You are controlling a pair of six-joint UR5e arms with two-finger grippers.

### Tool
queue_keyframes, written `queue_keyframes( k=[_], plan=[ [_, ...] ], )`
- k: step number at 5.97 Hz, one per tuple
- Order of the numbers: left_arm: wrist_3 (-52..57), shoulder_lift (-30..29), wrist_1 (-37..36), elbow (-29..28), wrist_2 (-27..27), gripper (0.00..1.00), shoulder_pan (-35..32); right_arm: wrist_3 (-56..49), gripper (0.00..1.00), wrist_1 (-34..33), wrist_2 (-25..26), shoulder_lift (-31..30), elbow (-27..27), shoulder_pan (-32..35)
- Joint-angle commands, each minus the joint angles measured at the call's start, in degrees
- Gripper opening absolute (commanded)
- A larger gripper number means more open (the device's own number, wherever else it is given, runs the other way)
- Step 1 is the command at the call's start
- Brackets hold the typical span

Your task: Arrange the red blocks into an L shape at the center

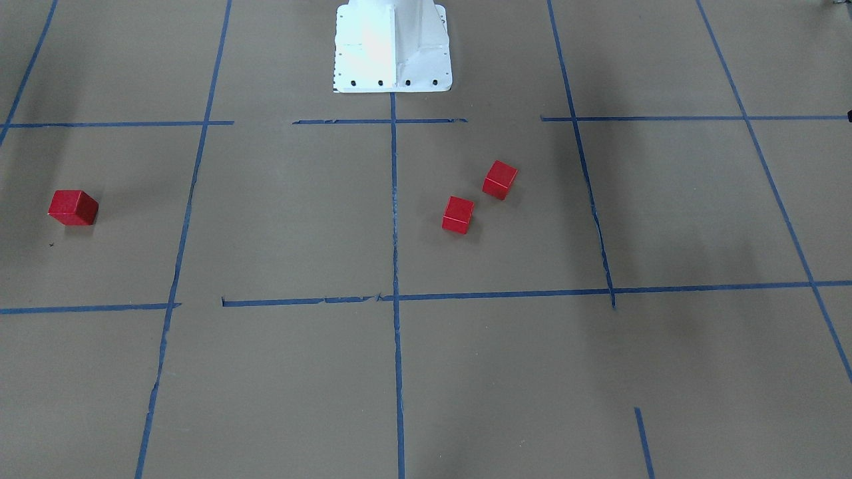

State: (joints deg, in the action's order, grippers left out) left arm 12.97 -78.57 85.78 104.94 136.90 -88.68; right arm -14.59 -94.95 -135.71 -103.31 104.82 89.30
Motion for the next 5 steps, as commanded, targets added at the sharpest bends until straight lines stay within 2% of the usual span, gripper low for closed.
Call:
queue_keyframes(
  k=[1, 2, 3, 5],
  plan=[
    [-0.05, 0.09, 0.44, 0.61, -0.14, 1.0, 0.09, 0.17, 1.0, 0.03, 0.0, 0.3, 0.03, 0.0],
    [-0.05, 0.09, 0.88, 0.61, -0.05, 1.0, 0.09, 4.09, 1.0, 0.55, -0.08, 0.82, 0.99, -0.78],
    [-0.05, 0.18, 0.62, 0.7, 0.03, 1.0, 0.09, 13.09, 1.0, 5.51, 0.0, 1.0, 1.87, -4.62],
    [-0.05, 0.18, 0.79, 0.79, 0.03, 1.0, 0.09, 39.77, 1.0, 24.28, 3.58, 1.0, 1.44, -18.91]
  ],
)
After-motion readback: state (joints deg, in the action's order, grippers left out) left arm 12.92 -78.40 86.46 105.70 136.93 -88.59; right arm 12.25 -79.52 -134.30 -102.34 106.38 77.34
